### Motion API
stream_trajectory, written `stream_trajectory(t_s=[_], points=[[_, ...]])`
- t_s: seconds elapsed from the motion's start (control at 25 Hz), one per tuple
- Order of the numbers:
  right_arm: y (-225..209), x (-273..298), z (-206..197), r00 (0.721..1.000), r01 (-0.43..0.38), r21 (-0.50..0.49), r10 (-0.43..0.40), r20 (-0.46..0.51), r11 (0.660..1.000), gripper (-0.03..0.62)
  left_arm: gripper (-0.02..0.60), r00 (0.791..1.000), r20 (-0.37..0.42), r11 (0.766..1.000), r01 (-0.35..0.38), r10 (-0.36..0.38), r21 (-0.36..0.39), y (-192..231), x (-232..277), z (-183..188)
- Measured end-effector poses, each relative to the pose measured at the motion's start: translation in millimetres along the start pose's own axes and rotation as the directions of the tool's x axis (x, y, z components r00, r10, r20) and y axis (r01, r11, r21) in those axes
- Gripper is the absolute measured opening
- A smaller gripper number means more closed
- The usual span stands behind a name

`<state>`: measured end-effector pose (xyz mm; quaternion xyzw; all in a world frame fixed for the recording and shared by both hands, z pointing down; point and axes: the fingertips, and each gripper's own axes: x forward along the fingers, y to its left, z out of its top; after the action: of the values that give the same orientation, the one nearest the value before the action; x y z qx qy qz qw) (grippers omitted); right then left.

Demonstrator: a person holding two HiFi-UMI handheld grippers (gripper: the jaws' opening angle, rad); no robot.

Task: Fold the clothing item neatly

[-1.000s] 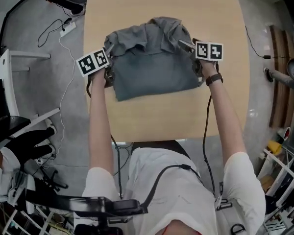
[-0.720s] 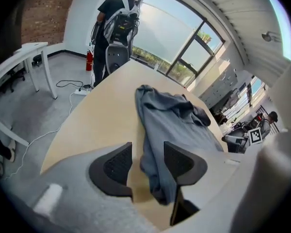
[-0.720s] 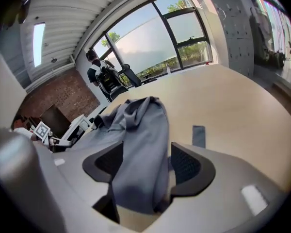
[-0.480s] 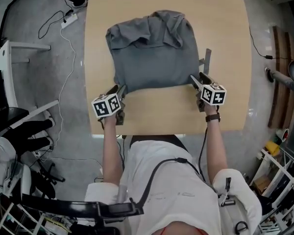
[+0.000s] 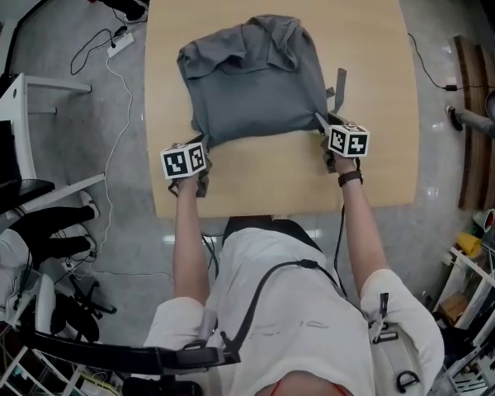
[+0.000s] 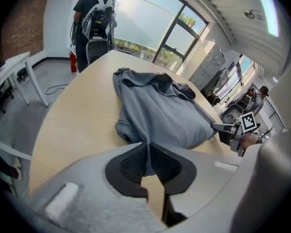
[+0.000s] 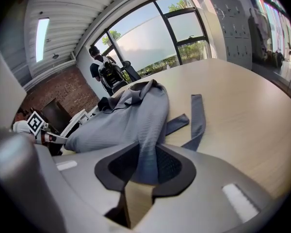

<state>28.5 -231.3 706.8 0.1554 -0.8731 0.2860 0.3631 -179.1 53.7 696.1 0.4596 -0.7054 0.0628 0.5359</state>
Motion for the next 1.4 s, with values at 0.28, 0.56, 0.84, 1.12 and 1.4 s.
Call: stream_trajectory(t_s=[0.28, 0.56, 0.84, 1.12, 1.4], points=[[7.9, -36.0, -27.9, 0.997, -0.068, 0.04, 0.066, 0.03, 0.997, 0.088, 0.02, 0.996, 0.009, 0.996, -0.086, 0.086, 0.038, 19.4, -29.8, -23.4], [16.0, -69.7, -93.4, 0.999, -0.042, 0.109, 0.041, 0.005, 0.993, 0.089, 0.021, 0.999, -0.018, 0.999, -0.035, 0.035, -0.011, 15.9, -37.3, -73.1], [6.1, -115.0, -157.7, 0.999, -0.027, 0.103, 0.031, -0.04, 0.994, 0.097, 0.023, 0.996, -0.088, 0.999, -0.026, 0.028, 0.023, -14.5, -50.2, -139.8], [5.4, -134.2, -188.9, 0.998, 0.051, 0.058, -0.05, -0.031, 0.997, 0.123, 0.037, 0.996, -0.054, 0.994, -0.07, 0.075, 0.082, -21.1, -59.3, -177.6], [-0.3, -161.4, -185.0, 0.993, 0.091, 0.042, -0.094, 0.073, 0.995, 0.144, 0.078, 0.969, 0.122, 0.973, -0.221, 0.213, 0.06, -5.2, -113.5, -167.5]])
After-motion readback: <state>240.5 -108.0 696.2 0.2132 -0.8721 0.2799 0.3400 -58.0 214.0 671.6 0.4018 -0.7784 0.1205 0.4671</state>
